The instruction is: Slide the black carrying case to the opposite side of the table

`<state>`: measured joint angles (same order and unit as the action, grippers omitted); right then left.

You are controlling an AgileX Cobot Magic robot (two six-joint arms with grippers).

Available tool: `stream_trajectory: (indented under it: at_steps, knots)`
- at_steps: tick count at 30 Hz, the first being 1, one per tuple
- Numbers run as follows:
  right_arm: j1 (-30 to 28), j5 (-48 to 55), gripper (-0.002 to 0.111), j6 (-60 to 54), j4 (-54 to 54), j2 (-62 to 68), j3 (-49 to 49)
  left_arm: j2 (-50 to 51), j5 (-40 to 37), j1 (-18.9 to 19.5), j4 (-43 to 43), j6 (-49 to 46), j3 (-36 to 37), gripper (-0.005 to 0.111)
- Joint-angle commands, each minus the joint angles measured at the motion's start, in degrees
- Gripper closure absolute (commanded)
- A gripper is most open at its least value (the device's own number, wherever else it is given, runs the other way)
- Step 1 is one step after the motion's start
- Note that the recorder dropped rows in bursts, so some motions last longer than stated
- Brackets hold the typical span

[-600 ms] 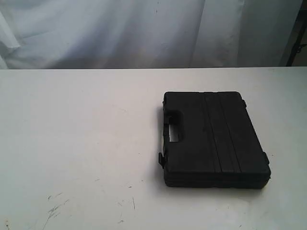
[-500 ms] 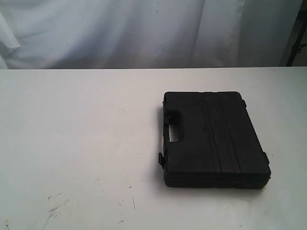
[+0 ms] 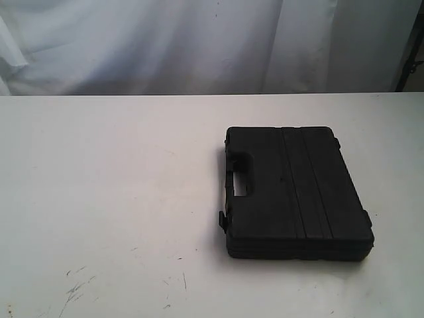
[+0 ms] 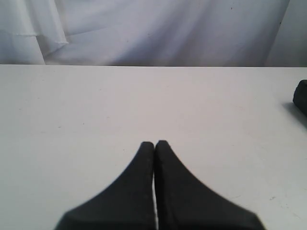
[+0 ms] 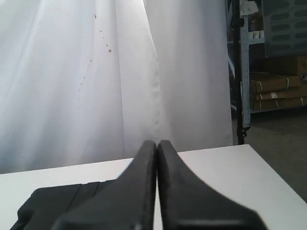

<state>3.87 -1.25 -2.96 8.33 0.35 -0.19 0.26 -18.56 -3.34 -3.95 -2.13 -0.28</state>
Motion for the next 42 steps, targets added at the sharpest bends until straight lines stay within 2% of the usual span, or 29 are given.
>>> stream_trajectory:
  at_steps: [1, 4, 12, 18, 24, 28, 33, 37, 42]
  knots:
    - [-0.52, -8.94, 0.108, 0.18, 0.26, -0.35, 0.19, -0.26, 0.34, 0.04, 0.04, 0.00, 0.28, 0.107]
    - [-0.52, -16.10, 0.108, 1.70, 0.26, -0.35, -0.37, -0.26, 0.34, 0.04, 0.04, 0.14, 0.28, 0.107]
    - [-0.52, -12.52, 0.108, 0.92, -0.45, 0.87, -14.10, -0.26, 0.34, 0.04, 0.04, 0.14, 0.28, 0.107]
    - [-0.52, -1.94, 0.108, 1.03, -0.79, 11.32, -25.02, -0.26, 0.34, 0.04, 0.04, 0.00, 0.28, 0.107]
    - [-0.52, 17.16, 0.108, 0.99, 0.12, 25.76, -36.45, -0.26, 0.34, 0.04, 0.04, 0.00, 0.28, 0.107]
    - [-0.52, 31.12, 0.108, -6.54, 9.21, 35.18, -40.82, -0.26, 0.34, 0.04, 0.04, 0.15, 0.28, 0.107]
    - [-0.52, 46.44, 0.108, -15.98, 19.32, 44.05, -41.64, -0.26, 0.34, 0.04, 0.04, 0.15, 0.28, 0.107]
    - [-0.52, 50.74, 0.108, -15.97, 19.17, 47.54, -41.64, -0.26, 0.34, 0.04, 0.04, 0.15, 0.28, 0.107]
    - [-0.52, 48.75, 0.108, -15.54, 20.30, 49.34, -41.64, -0.26, 0.34, 0.04, 0.04, -0.01, 0.28, 0.107]
